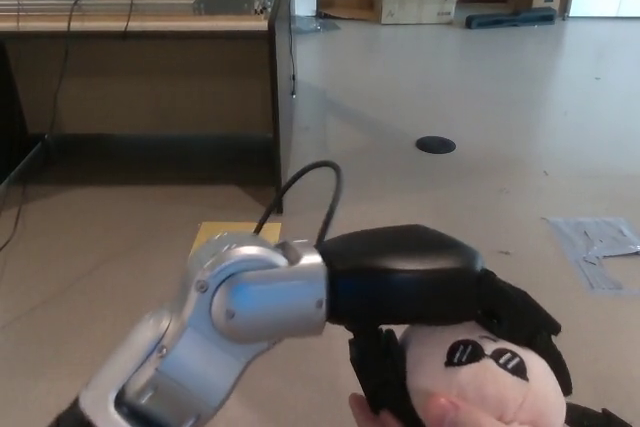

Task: The robot extends its left hand to pick up an emotional support dumpling from the palm of a person and brings its hand down by its side. Then it extends its arm again to hand the dumpling back to the person.

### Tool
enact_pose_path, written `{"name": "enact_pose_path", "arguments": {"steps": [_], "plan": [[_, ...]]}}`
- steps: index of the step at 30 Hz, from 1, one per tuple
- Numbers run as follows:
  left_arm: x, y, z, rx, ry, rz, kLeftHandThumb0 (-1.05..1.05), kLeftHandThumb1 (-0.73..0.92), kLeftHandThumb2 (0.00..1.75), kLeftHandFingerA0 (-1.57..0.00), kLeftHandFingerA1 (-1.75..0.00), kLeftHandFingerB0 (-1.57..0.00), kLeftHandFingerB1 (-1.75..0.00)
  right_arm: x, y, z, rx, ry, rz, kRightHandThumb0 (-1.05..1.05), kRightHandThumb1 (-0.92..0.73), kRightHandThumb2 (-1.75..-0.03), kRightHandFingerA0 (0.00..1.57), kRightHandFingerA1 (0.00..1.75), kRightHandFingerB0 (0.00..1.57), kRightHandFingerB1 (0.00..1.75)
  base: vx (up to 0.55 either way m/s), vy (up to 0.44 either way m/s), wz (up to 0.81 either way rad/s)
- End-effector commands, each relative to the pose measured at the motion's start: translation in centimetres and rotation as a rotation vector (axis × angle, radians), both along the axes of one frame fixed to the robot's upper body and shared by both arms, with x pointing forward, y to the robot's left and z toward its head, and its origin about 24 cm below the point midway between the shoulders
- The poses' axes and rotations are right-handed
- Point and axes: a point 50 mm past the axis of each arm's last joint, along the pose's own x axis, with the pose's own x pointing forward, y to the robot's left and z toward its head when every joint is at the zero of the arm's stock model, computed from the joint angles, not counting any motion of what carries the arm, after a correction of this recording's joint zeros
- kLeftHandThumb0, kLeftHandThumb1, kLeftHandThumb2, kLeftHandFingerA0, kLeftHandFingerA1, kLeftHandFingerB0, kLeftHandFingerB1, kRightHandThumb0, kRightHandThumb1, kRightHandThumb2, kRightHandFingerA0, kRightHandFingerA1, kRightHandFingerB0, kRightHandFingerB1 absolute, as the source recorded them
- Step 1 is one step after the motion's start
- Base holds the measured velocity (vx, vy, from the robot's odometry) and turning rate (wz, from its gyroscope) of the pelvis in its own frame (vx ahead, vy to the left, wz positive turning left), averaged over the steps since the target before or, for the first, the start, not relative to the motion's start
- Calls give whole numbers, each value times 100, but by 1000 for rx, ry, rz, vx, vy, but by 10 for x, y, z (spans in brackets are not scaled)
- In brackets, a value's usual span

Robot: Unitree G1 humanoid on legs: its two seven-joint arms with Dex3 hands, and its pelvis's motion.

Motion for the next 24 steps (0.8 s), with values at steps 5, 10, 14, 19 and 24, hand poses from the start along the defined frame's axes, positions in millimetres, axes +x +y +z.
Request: {"name": "enact_pose_path", "arguments": {"steps": [5,10,14,19,24], "plan": [[25,50,-19,-506,391,256,-23,65,59,-110,-86,-94,-59,5,0,3,141,3,-43,-54,-62,-59,64,44,24,29,0,0,0],[44,80,-24,-824,743,362,-19,69,60,-107,-87,-92,-62,2,-2,-1,135,17,-48,-58,-60,-60,63,44,25,30,0,0,0],[56,106,-18,-1053,1021,368,-20,67,60,-102,-85,-88,-57,-3,2,-4,142,12,-38,-51,-63,-59,64,43,23,28,0,0,0],[62,136,-18,-1206,1148,312,-21,62,59,-106,-82,-91,-56,-4,0,-6,141,22,-43,-53,-61,-59,64,44,25,29,0,0,0],[57,168,-13,-1340,1166,289,-20,64,59,-98,-95,-84,-59,-6,2,-8,142,21,-42,-55,-60,-59,65,44,25,29,0,0,0]]}}
